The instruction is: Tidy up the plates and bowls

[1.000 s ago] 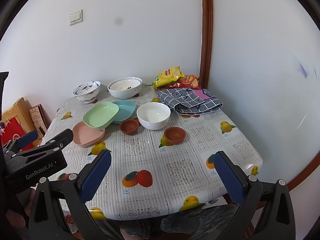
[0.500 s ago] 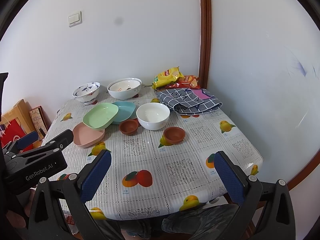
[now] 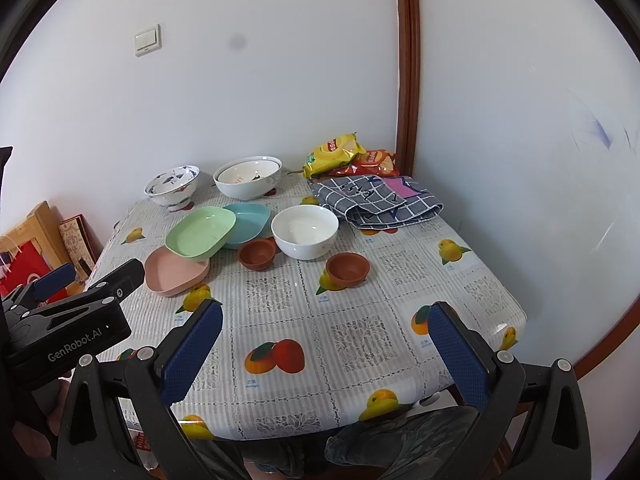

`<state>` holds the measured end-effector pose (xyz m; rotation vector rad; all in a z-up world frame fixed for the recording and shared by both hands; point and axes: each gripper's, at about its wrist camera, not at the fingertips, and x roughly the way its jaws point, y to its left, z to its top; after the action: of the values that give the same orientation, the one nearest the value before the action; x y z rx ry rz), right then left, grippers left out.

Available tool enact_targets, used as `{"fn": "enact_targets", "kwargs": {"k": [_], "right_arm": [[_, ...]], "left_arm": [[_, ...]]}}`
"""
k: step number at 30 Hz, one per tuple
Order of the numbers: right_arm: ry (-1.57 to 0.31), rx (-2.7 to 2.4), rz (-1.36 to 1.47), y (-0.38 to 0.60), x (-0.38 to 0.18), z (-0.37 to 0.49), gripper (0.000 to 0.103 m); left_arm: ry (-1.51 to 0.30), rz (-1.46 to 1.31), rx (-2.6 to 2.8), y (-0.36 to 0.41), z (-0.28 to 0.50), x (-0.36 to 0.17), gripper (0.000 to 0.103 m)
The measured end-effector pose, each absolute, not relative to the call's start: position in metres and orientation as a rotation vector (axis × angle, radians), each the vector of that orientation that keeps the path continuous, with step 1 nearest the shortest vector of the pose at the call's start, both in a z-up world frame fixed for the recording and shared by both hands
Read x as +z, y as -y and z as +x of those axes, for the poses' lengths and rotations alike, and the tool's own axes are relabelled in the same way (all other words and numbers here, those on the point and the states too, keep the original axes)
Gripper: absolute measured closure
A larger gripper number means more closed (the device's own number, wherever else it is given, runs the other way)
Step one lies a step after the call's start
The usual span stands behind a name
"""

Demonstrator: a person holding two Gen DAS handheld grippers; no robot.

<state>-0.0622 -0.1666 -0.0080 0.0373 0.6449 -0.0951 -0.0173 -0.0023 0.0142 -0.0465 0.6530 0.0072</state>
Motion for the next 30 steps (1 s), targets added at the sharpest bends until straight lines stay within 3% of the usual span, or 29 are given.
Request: {"fn": "enact_targets", "kwargs": {"k": [30], "right_arm": [[-0.635, -0.099, 0.045, 0.1723, -0.0043, -0.0666, 0.002]], "left_arm": [[-0.65, -0.047, -0.006, 0.0083, -0.021, 0.0184, 0.0]]}}
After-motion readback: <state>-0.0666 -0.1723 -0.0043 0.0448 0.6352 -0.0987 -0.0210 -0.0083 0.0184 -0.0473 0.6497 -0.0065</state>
